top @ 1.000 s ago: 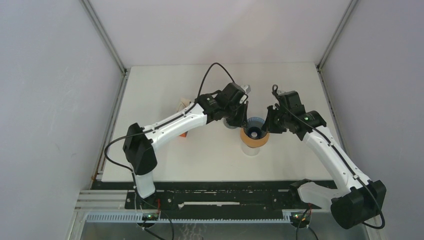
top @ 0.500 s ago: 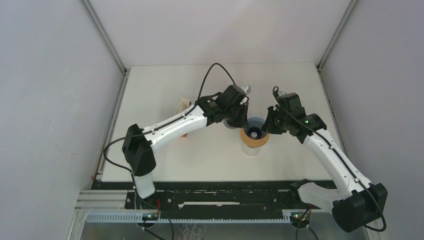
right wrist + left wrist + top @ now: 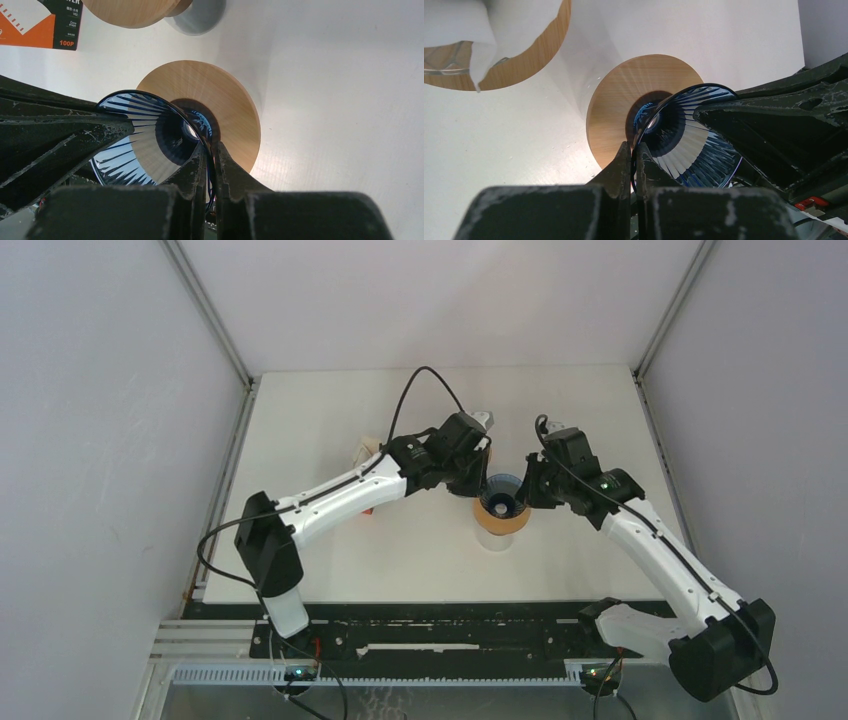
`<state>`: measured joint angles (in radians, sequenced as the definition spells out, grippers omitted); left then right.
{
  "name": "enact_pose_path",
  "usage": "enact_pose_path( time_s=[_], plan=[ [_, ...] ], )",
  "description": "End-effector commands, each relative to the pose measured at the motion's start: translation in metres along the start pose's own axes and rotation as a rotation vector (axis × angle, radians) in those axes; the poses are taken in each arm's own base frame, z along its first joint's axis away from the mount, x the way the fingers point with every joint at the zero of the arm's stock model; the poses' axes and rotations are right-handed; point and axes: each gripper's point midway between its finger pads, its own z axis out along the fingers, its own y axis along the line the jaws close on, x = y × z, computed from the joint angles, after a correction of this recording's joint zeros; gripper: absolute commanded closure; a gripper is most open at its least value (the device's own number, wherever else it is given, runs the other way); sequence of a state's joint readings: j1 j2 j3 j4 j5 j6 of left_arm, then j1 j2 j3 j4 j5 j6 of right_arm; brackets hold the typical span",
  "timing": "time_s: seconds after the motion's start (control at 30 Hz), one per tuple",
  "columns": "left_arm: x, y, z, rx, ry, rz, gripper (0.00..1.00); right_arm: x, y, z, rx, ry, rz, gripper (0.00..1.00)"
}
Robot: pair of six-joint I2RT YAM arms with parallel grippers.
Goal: Place the coffee filter in the dripper
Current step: Press the coffee dripper onto the connecting ring.
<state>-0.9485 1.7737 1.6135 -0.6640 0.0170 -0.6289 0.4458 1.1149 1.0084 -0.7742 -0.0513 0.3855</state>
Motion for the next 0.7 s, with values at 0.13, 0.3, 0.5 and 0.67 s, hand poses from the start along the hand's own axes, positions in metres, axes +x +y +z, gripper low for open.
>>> enact_pose_path(
  time_s=[0.13, 0.3, 0.5, 0.67],
  plan=[
    [0.069, 0.05, 0.02, -0.2, 0.234, 0.103, 1.0, 0.053, -0.014, 0.022, 0.064, 0.224, -0.035, 1.0],
    [0.07, 0.048, 0.017, -0.192, 0.233, 0.106, 1.0, 0.055, -0.019, 0.027, 0.09, 0.241, -0.035, 1.0],
    [0.081, 0.051, 0.023, -0.178, 0.262, 0.102, 1.0, 0.054, -0.021, 0.026, 0.103, 0.229, -0.05, 1.0],
    [0.093, 0.059, 0.028, -0.183, 0.274, 0.1, 1.0, 0.045, -0.016, 0.018, 0.103, 0.176, -0.079, 1.0]
  ],
)
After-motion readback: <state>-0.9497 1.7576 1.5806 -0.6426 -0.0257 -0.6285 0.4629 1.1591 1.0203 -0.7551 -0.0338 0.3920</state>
